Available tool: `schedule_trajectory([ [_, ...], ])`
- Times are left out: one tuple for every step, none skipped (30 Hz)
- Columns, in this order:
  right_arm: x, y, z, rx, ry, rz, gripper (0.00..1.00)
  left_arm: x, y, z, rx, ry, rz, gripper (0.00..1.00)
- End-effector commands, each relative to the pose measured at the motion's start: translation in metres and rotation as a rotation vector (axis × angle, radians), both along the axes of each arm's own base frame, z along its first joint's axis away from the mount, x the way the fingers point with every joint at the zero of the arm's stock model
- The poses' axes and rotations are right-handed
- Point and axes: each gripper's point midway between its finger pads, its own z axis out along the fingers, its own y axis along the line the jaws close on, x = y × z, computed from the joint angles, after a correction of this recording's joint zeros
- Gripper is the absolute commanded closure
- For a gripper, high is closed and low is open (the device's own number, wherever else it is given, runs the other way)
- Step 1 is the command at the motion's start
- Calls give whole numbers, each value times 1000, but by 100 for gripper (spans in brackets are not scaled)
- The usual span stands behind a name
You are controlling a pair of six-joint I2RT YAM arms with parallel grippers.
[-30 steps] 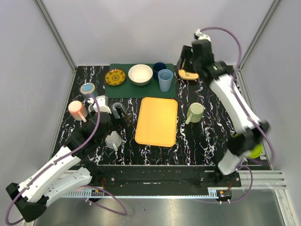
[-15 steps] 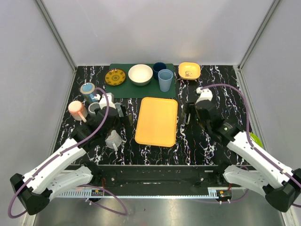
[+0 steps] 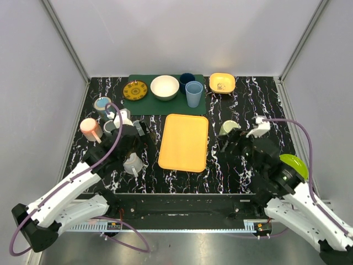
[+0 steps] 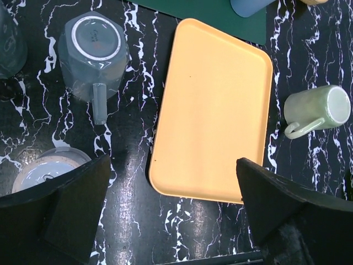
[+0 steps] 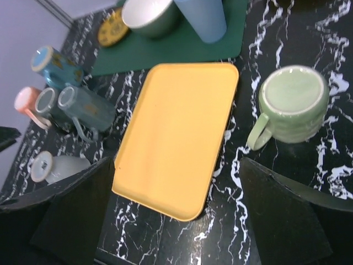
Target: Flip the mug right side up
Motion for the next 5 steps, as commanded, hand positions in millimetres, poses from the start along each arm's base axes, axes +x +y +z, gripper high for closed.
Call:
schedule_trajectory([
  [1,7,5,28,52,3,0,3,-17,29,-36,-103,-122,1],
  [0,7,5,25,42,12,0,0,-20,22,-32,-100,-160,1],
  [-2,7,15,59,-3,20,0,-1,-22,22,-43,-110,-172,1],
  [-2,8,8,60,-11,26,0,-3,-23,29,-70,-141,-181,1],
  [-3,7,10,67,-28,26,0,-6,-25,26,-74,-143,-207,1],
])
